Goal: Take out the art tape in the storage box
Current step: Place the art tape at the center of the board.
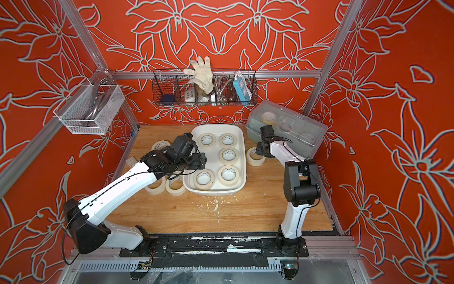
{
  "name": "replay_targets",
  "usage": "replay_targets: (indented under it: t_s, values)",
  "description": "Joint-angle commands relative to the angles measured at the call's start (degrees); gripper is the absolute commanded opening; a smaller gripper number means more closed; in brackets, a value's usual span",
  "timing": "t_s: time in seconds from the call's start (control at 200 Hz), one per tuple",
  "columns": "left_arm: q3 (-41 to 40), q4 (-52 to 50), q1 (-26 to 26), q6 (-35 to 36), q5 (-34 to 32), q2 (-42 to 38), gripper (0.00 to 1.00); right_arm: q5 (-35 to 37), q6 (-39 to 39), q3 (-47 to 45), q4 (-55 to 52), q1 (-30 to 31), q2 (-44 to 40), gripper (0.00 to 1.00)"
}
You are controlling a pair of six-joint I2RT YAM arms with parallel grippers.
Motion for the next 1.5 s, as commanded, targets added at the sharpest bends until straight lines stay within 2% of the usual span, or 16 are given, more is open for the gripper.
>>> replay_targets:
  t_s: [0.0,0.26,0.475,0.721,0.801,1.051,1.126,1.496]
  values:
    - [2.4,1.9,0.6,-3.5,-0.3,2.4,0.88,-5.2,0.5,-3.9,1.1,-0.3,-5.1,0.45]
    - [12.0,-1.4,1.9,-7.2,-0.7,13.4,0.9,-11.3,0.9,-10.3,1.7,-0.3,-14.2,0.47]
    - [24.7,-8.0,2.6,-9.2,-4.0,25.6,0.91,-11.0,-1.3,-11.1,-2.7,-0.3,-19.9,0.48]
    - [39.2,-14.9,3.3,-12.9,-6.5,39.0,0.96,-12.1,-1.4,-16.4,0.3,-0.3,-27.6,0.5]
    - [43.2,-16.3,4.0,-13.4,-6.0,42.8,0.98,-12.6,-1.6,-18.3,3.2,-0.5,-28.9,0.54]
    - [47.8,-13.7,5.6,-17.0,-7.0,49.4,0.99,-11.1,-2.3,-19.5,3.5,-1.5,-30.7,0.55]
    - [49.8,-13.7,6.4,-18.8,-7.8,51.1,0.99,-10.8,-2.2,-20.1,3.9,-1.5,-31.1,0.59]
    - [55.9,-11.6,10.1,-25.7,-11.8,58.7,0.99,-10.6,-1.8,-21.2,5.0,-1.6,-32.0,0.59]
